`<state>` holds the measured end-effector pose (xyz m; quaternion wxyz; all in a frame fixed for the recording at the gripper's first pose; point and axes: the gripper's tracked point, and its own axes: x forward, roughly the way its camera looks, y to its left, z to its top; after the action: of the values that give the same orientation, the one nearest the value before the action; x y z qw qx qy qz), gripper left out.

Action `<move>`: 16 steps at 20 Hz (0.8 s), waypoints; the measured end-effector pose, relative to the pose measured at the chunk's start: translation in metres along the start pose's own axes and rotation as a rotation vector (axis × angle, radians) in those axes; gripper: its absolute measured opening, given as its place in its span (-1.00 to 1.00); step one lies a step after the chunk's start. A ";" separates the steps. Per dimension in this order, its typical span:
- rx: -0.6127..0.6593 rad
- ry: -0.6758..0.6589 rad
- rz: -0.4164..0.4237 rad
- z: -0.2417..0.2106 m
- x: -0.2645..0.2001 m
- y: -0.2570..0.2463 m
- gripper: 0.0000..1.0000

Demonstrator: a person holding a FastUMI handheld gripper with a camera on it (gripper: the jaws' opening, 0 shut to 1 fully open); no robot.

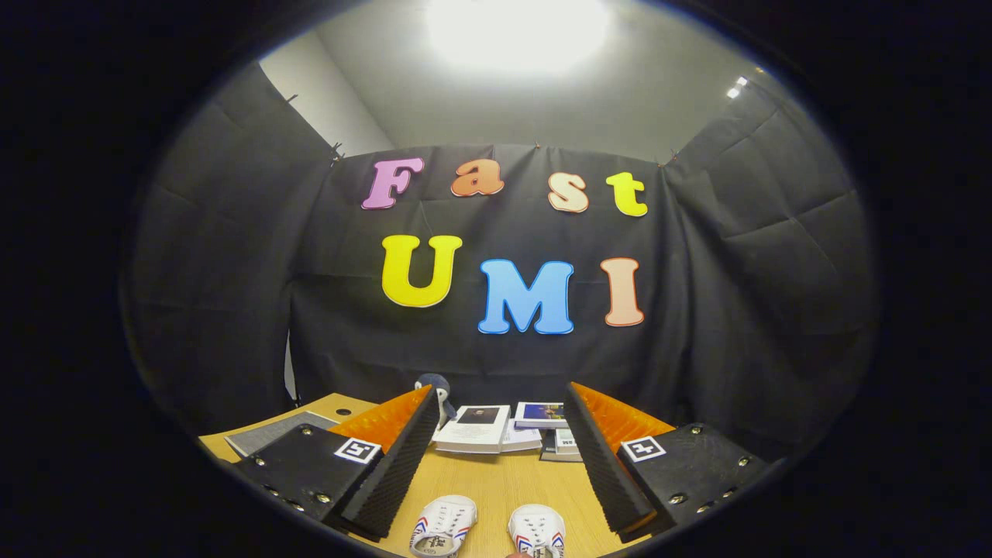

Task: Open the storage box then place both shoes into the box .Put the left shoe in first, then the right shoe, with the right side of both shoes facing outward in a uniform manner.

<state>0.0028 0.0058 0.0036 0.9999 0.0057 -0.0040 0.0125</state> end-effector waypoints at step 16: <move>0.423 0.228 0.197 -0.058 -0.005 0.055 0.94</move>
<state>-0.0030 0.0617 -0.0541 0.9645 0.2126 0.1107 0.1111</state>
